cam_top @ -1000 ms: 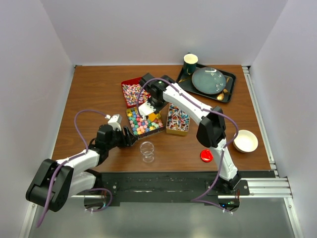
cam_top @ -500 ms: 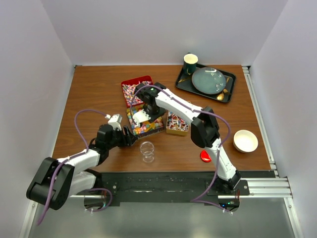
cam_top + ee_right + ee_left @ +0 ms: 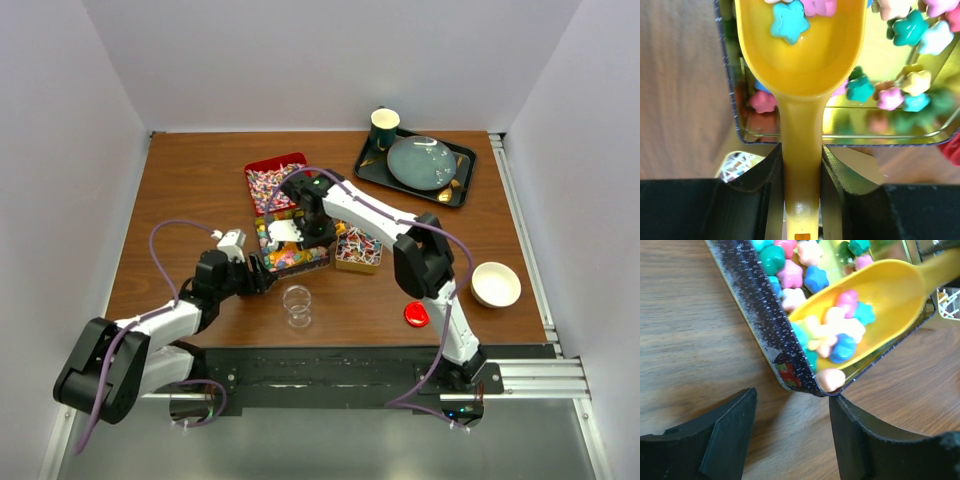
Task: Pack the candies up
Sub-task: Scoop the fake candies from the storage box, then place the fake candies in the packing bottle.
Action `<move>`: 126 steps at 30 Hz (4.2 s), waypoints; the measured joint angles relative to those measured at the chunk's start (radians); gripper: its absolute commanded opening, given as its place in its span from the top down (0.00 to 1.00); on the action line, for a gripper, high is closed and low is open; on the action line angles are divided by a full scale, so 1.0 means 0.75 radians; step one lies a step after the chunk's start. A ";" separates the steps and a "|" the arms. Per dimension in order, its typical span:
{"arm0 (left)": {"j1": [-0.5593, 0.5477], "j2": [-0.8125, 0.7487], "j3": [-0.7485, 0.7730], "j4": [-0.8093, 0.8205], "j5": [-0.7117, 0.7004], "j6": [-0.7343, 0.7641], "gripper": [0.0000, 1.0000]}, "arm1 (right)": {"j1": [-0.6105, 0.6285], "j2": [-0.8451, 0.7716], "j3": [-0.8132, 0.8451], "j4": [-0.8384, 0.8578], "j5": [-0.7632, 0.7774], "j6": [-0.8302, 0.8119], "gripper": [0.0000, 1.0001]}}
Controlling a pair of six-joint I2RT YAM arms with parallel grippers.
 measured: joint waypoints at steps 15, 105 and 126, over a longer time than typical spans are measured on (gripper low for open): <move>0.250 -0.361 0.407 -0.498 0.387 0.252 0.33 | -0.045 -0.169 -0.303 0.286 -0.260 0.097 1.00; 0.625 -0.062 0.610 -0.703 0.264 0.592 0.25 | 0.128 -0.793 -0.409 -0.214 0.147 0.035 1.00; 0.625 -0.074 0.591 -0.675 0.262 0.584 0.25 | 0.321 -0.806 -0.472 -0.213 0.402 0.035 1.00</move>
